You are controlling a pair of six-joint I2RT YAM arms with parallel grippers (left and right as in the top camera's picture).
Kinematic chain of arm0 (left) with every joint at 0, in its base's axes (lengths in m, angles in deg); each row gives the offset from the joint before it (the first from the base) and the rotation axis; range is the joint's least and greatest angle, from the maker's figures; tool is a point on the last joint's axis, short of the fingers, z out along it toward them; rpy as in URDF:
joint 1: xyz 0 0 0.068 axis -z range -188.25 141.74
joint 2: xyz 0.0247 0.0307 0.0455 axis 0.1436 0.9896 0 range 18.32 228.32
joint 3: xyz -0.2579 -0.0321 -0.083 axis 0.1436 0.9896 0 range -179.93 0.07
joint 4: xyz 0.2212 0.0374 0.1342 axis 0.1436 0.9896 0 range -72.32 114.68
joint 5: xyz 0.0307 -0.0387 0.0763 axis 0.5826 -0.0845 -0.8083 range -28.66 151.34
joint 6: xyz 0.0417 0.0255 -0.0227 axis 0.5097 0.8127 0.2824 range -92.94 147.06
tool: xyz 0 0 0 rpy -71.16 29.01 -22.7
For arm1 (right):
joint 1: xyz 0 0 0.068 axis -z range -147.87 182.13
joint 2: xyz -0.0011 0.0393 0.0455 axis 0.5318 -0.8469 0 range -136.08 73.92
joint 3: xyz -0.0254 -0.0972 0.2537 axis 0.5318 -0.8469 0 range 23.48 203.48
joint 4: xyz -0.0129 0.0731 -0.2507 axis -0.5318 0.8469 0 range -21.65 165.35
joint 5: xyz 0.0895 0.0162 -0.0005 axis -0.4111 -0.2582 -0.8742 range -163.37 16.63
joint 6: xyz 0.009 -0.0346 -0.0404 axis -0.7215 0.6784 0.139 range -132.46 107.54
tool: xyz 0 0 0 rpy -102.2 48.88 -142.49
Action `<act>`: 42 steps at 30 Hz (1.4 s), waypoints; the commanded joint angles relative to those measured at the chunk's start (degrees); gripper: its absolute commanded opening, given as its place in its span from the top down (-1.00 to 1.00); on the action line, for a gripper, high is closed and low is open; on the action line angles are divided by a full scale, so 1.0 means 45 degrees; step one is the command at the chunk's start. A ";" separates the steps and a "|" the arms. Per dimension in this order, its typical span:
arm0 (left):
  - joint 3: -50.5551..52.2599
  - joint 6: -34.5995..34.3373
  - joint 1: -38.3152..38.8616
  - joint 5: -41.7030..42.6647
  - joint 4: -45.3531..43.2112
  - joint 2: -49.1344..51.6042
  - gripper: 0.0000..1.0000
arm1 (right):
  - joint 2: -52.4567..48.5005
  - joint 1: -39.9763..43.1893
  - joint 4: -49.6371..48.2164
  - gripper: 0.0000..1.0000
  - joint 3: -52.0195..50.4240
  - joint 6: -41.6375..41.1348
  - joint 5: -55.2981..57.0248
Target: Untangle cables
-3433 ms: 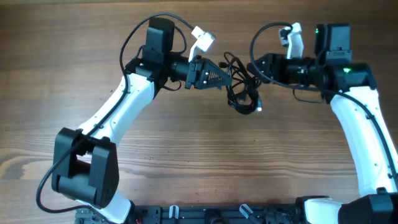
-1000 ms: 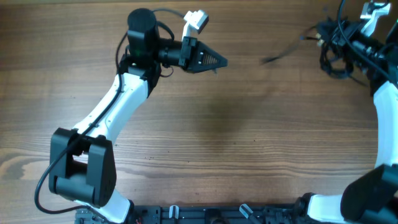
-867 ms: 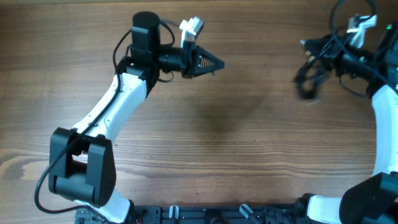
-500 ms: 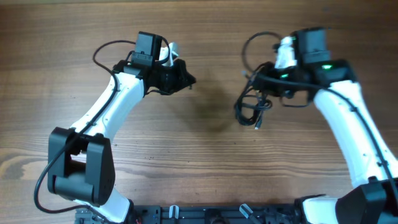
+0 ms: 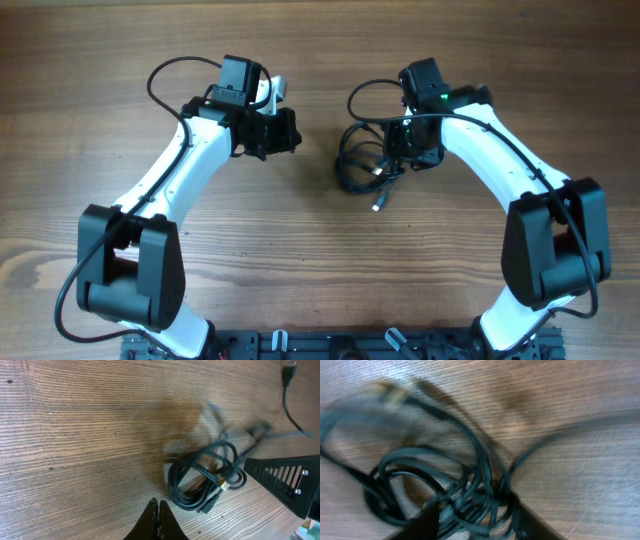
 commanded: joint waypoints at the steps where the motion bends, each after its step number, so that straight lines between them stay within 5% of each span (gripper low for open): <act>1: -0.0019 0.0447 0.0044 -0.0121 0.0141 -0.0019 0.92 | -0.0136 0.0495 -0.0087 -0.21 0.0379 0.0733 -0.0432; 7: -0.0019 0.0903 0.1695 -0.0151 -0.0423 -0.0019 0.92 | -0.0112 0.1734 0.0811 -0.34 0.1554 0.2822 -0.2822; 11: -0.0019 0.0704 0.3274 -0.2361 -0.1579 -0.0019 0.92 | -0.0117 0.2463 0.1001 -0.39 0.1724 0.4333 -0.5459; 16: -0.0019 -0.4017 0.4133 -0.3852 -0.1506 0.0583 0.52 | -0.0117 0.2618 0.1146 -0.39 0.1724 0.4352 -0.5401; 21: -0.0019 -0.7062 0.4401 -0.3891 -0.1525 0.1622 0.49 | -0.0117 0.2618 0.1282 -0.41 0.1724 0.4362 -0.5251; 35: -0.0019 -0.7286 0.4396 -0.5955 -0.1977 0.2657 0.43 | -0.0117 0.2618 0.1423 -0.43 0.1719 0.4367 -0.5212; 42: -0.0019 -0.7286 0.4401 -0.6936 -0.2594 0.2686 0.78 | -0.0117 0.2618 0.1477 -0.44 0.1719 0.4367 -0.5212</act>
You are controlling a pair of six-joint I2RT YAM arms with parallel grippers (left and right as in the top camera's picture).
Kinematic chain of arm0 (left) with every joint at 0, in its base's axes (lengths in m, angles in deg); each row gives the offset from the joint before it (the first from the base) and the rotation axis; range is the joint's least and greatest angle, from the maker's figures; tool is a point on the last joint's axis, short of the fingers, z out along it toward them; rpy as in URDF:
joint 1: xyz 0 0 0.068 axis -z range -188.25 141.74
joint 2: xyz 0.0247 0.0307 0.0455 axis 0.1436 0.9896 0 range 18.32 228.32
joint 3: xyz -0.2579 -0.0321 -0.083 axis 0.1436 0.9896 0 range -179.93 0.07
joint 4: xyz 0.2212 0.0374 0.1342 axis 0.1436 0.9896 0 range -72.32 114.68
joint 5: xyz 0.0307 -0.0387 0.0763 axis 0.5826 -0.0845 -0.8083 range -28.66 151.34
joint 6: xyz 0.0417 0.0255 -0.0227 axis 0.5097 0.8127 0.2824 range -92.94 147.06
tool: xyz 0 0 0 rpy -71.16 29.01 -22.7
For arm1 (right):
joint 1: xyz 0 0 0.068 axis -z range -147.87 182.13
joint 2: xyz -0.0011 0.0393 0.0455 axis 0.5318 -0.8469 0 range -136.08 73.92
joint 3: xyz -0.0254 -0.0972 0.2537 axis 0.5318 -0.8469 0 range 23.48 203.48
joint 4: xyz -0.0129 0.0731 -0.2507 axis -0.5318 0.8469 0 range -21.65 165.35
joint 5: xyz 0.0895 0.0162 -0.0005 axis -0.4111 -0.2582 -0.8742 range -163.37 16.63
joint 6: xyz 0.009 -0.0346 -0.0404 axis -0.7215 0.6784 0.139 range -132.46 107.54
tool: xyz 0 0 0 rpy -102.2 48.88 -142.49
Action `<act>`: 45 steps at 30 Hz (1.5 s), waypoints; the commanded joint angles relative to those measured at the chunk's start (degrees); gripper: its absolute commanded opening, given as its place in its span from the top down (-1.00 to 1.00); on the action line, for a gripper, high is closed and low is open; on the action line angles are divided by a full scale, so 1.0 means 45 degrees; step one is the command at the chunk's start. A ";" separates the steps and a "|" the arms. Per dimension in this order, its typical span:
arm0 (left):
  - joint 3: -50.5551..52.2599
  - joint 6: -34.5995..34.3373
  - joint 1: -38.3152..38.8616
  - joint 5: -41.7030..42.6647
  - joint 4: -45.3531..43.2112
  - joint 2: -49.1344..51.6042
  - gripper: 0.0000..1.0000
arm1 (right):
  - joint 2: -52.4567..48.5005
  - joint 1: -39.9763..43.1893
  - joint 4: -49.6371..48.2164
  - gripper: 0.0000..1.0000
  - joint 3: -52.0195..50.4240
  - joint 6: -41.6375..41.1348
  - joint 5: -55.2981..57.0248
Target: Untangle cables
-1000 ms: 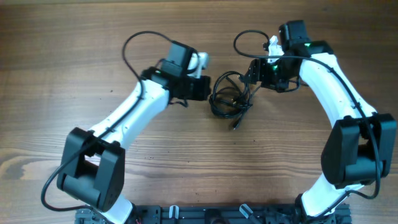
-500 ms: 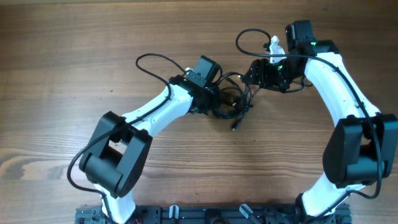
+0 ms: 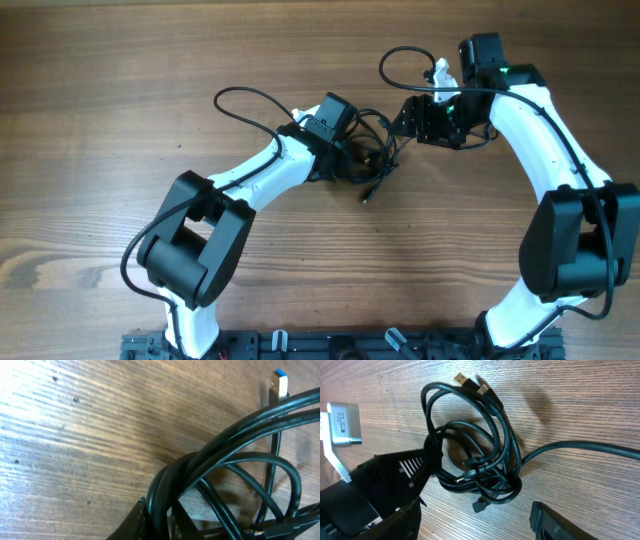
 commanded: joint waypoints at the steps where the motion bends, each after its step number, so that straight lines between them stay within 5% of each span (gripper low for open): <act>1: -0.0024 -0.0068 0.0034 -0.0991 -0.0461 0.0253 0.78 | -0.0117 -0.0005 0.0092 -0.44 0.0219 0.0257 -0.0151; 3: -0.0024 -0.0068 0.0034 -0.0986 -0.0665 0.0495 0.92 | -0.0117 -0.0005 0.0117 -0.44 0.0219 0.0257 -0.0155; 9: -0.0029 -0.0010 0.0015 -0.0826 -0.0811 0.0495 0.92 | -0.0117 -0.0010 0.0345 -0.38 0.0219 0.0457 -0.0403; 15: -0.0029 -0.1059 -0.0631 0.1151 -0.1127 -0.1545 0.92 | 0.0316 -0.0015 0.0544 -0.22 0.0223 0.2210 -0.3531; 21: -0.0029 -0.6994 -0.1865 0.5051 -0.1137 -0.2924 0.92 | 0.2385 -0.0015 0.0520 -0.24 0.0223 0.1535 -0.3395; 27: -0.0029 -1.4770 -0.1943 0.7864 -0.1185 -0.2968 0.92 | 0.3793 -0.0112 0.0408 -0.29 0.0223 -0.0340 -0.2521; 32: -0.0029 -1.5552 -0.1880 0.7917 -0.1375 -0.2968 0.92 | 0.3789 -0.1073 0.0058 -0.23 0.0209 -0.0471 -0.2234; 39: -0.0029 -1.5786 -0.1899 0.7888 -0.1433 -0.2968 0.92 | 0.3769 -0.2749 -0.0155 -0.19 0.0209 -0.2827 0.2137; 45: -0.0029 -1.5776 -0.1899 0.8228 -0.1773 -0.2968 0.92 | 0.3589 -0.3415 -0.1326 0.18 -0.0345 -0.3954 0.2618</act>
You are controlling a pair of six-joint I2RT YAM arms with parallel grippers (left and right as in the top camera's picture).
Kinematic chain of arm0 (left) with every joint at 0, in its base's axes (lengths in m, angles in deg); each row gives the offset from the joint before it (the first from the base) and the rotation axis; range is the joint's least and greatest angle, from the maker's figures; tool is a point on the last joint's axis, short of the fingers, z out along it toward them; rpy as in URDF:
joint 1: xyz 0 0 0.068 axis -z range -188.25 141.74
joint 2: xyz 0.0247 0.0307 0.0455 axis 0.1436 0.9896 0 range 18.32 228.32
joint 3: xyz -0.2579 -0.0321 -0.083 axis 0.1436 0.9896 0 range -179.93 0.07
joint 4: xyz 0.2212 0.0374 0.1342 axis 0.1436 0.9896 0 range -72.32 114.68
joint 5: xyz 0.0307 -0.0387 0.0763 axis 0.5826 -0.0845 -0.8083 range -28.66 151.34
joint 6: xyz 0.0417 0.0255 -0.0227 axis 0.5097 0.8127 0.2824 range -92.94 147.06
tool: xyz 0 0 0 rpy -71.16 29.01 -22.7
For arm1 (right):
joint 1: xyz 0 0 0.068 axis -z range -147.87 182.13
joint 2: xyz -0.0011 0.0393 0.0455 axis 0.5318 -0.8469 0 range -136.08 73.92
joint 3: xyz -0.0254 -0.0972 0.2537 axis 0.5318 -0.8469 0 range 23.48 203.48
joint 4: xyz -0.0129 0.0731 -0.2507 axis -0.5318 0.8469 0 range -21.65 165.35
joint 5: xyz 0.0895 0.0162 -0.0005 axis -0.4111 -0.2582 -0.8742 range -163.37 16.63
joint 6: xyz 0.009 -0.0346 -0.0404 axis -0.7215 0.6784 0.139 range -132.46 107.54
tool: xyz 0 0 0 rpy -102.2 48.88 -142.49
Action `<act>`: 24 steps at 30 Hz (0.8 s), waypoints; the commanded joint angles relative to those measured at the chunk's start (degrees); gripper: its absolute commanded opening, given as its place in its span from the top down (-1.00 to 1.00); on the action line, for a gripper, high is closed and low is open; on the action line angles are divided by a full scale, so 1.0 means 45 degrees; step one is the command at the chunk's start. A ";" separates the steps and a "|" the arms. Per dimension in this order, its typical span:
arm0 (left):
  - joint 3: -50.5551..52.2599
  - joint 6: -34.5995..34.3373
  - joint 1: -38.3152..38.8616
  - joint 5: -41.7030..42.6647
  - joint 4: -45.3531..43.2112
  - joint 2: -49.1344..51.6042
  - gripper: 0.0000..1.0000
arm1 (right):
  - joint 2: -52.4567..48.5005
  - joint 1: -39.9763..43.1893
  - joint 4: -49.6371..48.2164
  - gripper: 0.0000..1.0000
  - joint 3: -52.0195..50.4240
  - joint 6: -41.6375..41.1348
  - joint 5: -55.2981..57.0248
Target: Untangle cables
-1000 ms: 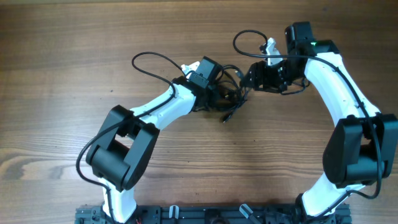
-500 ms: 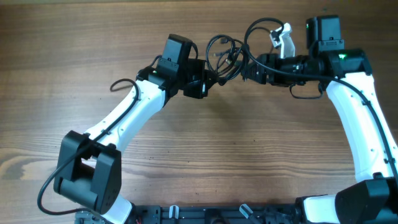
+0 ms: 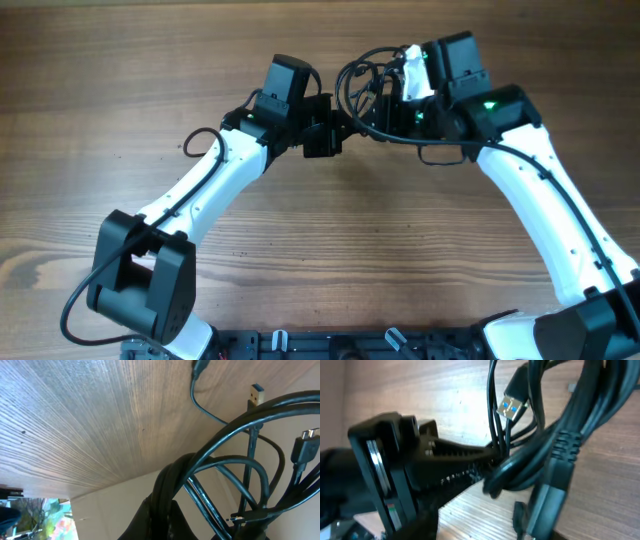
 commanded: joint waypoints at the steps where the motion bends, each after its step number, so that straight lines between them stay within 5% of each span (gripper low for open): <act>1: -0.0078 -0.1044 0.0005 0.0680 -0.0350 -0.0170 0.92 | -0.0219 -0.0155 -0.0427 0.24 -0.0403 -0.1073 0.0724; 14: -0.0078 -0.0865 0.0005 0.0845 -0.0359 -0.0170 0.92 | -0.1559 -0.0180 -0.1389 0.58 -0.0447 -0.1389 0.0578; 19: -0.0078 0.0733 0.0005 0.1195 -0.0544 -0.0170 0.92 | -0.1991 -0.0175 -0.1622 0.90 -0.0447 -0.1355 0.0597; 24: -0.0078 0.4046 -0.0107 0.1209 -0.0539 -0.0170 0.92 | -0.1914 0.0204 -0.1642 0.91 -0.0442 -0.0923 0.0432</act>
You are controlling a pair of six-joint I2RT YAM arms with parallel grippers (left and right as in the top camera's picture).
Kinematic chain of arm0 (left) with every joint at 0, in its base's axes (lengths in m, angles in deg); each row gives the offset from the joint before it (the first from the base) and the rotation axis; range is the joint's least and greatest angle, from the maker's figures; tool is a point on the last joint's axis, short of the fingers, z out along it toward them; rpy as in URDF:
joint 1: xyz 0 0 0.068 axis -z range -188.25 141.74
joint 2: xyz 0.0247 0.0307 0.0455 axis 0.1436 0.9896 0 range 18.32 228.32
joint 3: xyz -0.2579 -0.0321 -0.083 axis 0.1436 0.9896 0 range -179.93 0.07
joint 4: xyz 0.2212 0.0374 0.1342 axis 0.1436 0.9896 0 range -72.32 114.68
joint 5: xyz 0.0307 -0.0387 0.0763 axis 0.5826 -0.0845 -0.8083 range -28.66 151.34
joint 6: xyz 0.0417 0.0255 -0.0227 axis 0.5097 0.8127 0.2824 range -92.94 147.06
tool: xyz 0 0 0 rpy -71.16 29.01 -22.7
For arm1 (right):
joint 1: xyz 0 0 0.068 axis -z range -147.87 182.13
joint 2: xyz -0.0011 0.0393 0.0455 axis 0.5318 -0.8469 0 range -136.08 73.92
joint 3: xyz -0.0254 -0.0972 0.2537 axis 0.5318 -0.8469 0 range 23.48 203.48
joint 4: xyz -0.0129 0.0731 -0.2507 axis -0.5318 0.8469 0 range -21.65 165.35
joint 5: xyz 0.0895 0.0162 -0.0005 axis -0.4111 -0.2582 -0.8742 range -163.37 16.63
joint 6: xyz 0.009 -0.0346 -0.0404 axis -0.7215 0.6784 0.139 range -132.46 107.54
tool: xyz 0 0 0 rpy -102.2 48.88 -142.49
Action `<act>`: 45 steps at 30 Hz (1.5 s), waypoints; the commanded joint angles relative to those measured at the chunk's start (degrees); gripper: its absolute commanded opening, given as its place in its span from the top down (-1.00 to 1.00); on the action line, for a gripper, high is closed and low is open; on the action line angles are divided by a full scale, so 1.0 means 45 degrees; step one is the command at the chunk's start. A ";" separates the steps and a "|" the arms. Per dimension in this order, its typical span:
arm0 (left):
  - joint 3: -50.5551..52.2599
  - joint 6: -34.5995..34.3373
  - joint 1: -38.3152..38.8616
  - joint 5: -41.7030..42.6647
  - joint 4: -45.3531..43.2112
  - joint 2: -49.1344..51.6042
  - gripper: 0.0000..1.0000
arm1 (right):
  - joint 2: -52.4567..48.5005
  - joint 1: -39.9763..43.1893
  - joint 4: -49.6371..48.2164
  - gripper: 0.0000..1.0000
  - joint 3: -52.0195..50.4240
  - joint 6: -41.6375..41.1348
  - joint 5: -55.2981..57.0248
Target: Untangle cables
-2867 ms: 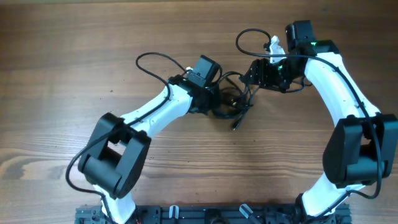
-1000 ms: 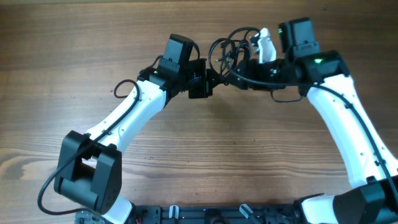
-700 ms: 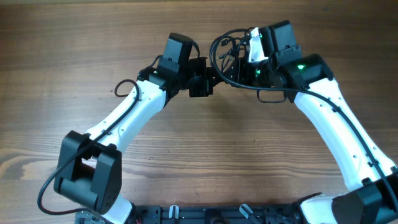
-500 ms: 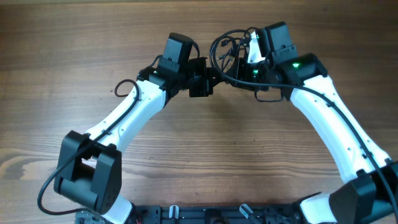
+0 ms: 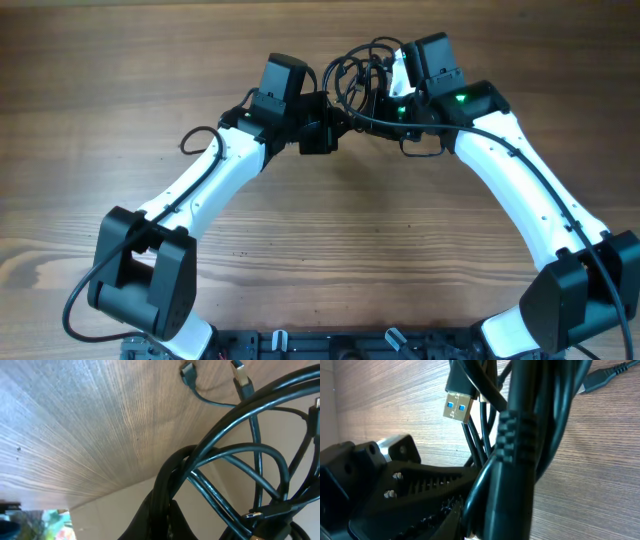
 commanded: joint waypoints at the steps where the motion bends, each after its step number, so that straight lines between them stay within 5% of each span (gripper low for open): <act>1: -0.0136 0.4371 -0.0024 0.1384 -0.0257 -0.0296 0.92 | -0.0364 0.0466 -0.0092 0.91 -0.0087 0.0777 0.0092; 7: -0.0136 1.1832 -0.0835 0.0651 -0.0097 -0.0296 0.92 | 0.0947 0.2414 0.0826 0.92 0.0131 0.3949 -0.4065; 15: -0.0136 1.3809 -0.0976 -0.0253 0.1268 -0.0296 0.92 | 0.1938 0.6028 0.3123 0.92 0.0685 0.5362 -0.5246; 22: -0.0136 1.5470 -0.0976 -0.0699 0.2565 -0.0296 0.92 | 0.1933 0.8587 0.1899 0.91 0.0685 0.2613 -0.3356; 25: -0.0136 1.5480 -0.0971 -0.0670 0.2992 -0.0296 0.92 | 0.1933 0.8922 0.1919 0.91 0.0685 0.2943 -0.4133; 27: -0.0136 1.4256 -0.0962 -0.0058 0.2545 -0.0296 0.92 | 0.1933 0.8495 0.2463 0.90 0.0680 0.3750 -0.5013; 29: -0.0136 1.1113 -0.0962 0.0364 0.1875 -0.0296 0.92 | 0.1933 0.7762 0.3026 0.77 0.0680 0.4099 -0.4954; 35: -0.0136 0.1875 -0.0631 0.0845 -0.0427 -0.0296 0.91 | 0.1933 0.4862 0.3181 -0.17 0.0675 0.4401 -0.4405; 41: -0.0136 -0.1535 0.0107 0.1520 -0.1870 -0.0296 0.92 | 0.1719 0.3089 0.2565 -0.29 0.0670 0.3541 -0.2788; 45: -0.0136 -0.2045 0.0330 0.1841 -0.3099 -0.0296 0.92 | 0.1525 0.2540 0.2259 -0.29 0.0670 0.2443 -0.1846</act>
